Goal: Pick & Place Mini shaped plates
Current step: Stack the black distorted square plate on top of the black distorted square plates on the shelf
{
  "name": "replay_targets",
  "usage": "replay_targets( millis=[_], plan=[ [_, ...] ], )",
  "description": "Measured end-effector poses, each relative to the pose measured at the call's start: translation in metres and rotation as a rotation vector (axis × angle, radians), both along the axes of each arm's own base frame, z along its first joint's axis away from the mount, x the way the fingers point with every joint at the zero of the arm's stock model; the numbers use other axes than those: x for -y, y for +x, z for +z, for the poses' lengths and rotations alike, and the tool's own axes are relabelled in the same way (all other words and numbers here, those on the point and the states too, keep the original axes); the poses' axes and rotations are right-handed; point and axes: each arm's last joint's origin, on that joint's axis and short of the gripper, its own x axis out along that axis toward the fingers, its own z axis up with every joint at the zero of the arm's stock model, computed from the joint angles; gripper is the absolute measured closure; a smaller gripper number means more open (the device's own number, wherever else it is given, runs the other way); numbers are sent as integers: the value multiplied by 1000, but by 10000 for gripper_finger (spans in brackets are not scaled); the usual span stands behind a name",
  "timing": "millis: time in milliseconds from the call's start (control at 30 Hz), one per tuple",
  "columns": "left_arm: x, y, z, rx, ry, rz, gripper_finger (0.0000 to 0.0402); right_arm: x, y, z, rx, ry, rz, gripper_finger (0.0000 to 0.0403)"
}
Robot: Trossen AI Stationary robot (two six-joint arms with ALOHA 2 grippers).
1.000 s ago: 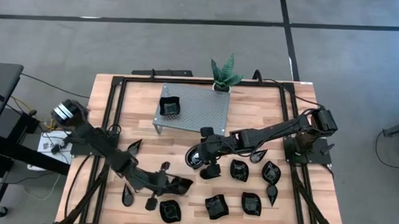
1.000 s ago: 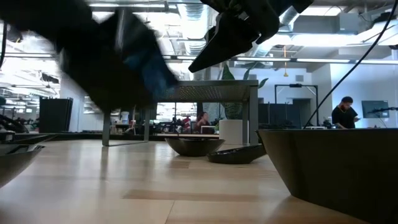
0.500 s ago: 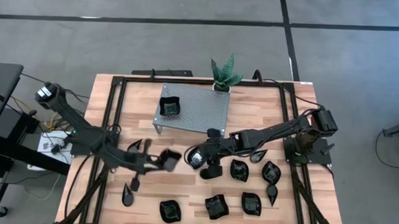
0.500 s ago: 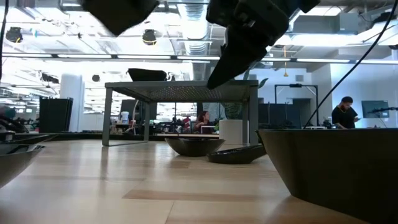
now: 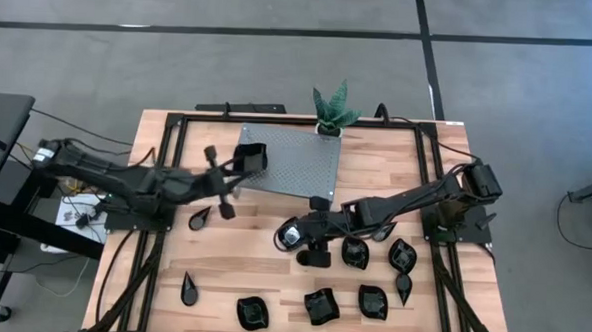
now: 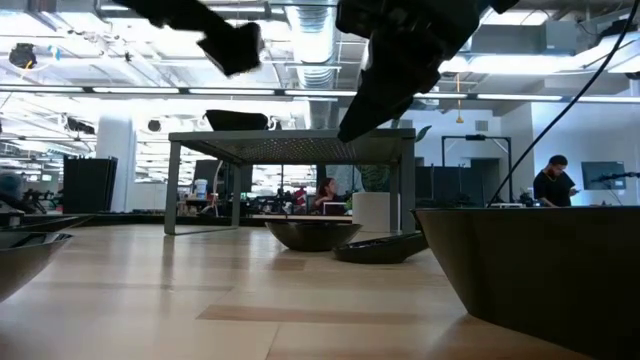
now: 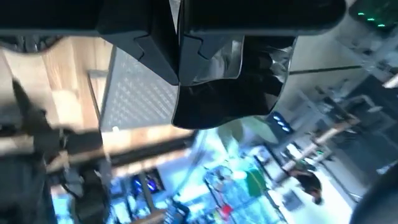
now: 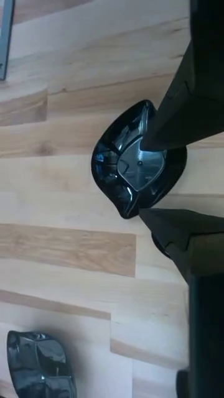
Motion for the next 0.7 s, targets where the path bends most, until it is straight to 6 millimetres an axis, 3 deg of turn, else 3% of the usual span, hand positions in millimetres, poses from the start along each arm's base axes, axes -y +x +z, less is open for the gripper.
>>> replay_targets(
  millis=[267,700],
  plan=[
    [-27,22,-26,-96,-61,129,395,0,0,0,0,0,1,256],
    [-31,25,-33,-118,-84,158,392,0,0,0,0,0,1,266]
  ],
)
